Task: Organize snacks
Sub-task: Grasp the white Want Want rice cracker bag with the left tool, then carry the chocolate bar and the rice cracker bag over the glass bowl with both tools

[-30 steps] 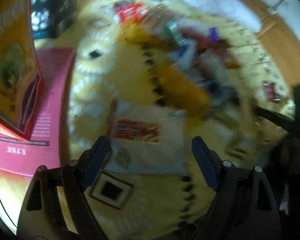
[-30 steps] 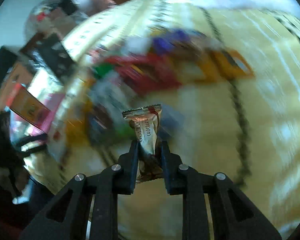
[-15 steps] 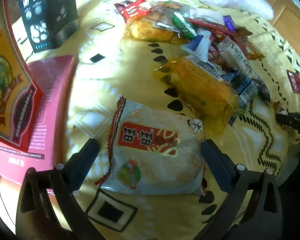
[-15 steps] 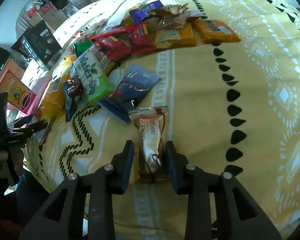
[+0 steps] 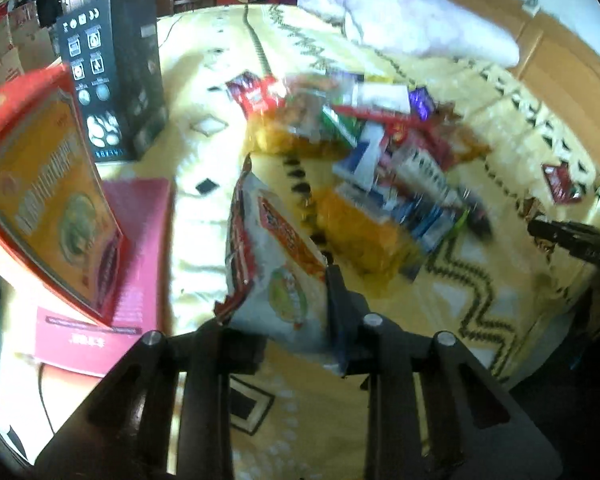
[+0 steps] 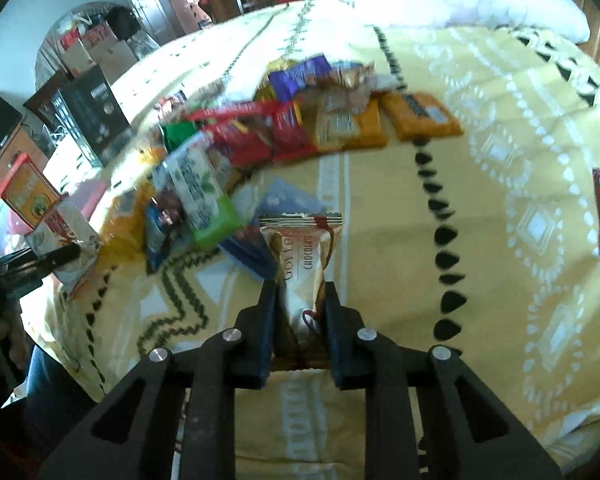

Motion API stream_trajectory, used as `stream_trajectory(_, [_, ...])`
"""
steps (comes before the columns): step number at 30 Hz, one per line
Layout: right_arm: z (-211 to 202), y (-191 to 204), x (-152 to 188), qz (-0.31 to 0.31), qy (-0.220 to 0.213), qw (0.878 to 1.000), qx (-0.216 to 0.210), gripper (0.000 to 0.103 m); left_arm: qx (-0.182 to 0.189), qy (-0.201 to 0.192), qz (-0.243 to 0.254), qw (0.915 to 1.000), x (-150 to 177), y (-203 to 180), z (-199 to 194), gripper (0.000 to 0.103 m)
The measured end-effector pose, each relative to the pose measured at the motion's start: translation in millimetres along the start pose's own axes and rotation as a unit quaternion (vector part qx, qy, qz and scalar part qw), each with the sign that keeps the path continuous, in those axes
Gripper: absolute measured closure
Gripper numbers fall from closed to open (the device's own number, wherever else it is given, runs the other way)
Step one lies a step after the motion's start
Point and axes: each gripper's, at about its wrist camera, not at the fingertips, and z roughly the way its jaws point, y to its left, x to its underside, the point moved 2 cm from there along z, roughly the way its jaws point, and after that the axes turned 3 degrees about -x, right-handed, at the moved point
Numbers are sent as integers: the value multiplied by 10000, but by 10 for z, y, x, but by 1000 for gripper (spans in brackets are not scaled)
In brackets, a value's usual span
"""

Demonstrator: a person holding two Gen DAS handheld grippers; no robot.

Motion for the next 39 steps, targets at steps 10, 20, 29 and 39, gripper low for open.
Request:
stream_trajectory(10, [-311,68,-150,66,-447,9990,-9,79,253,-898,-74,9956,-271,-85,-560,82])
stream_trajectory(20, [-866,790,-976,-621,-1296,9890,-362,79,-174,-2365,-541,9700,-751,447,-1795,83])
stream_trajectory(29, [-1152,2408,-1758,-1630,-1872,9560,-1564,80,-1091,-2959,-1396,9386,-641,1693,-2595,83])
stream_trajectory(39, [-953,4555,-1975,-2702,-1404,9116,-2762,80,-1979,-2841,-2446,9057,-271,2805,-2973,83])
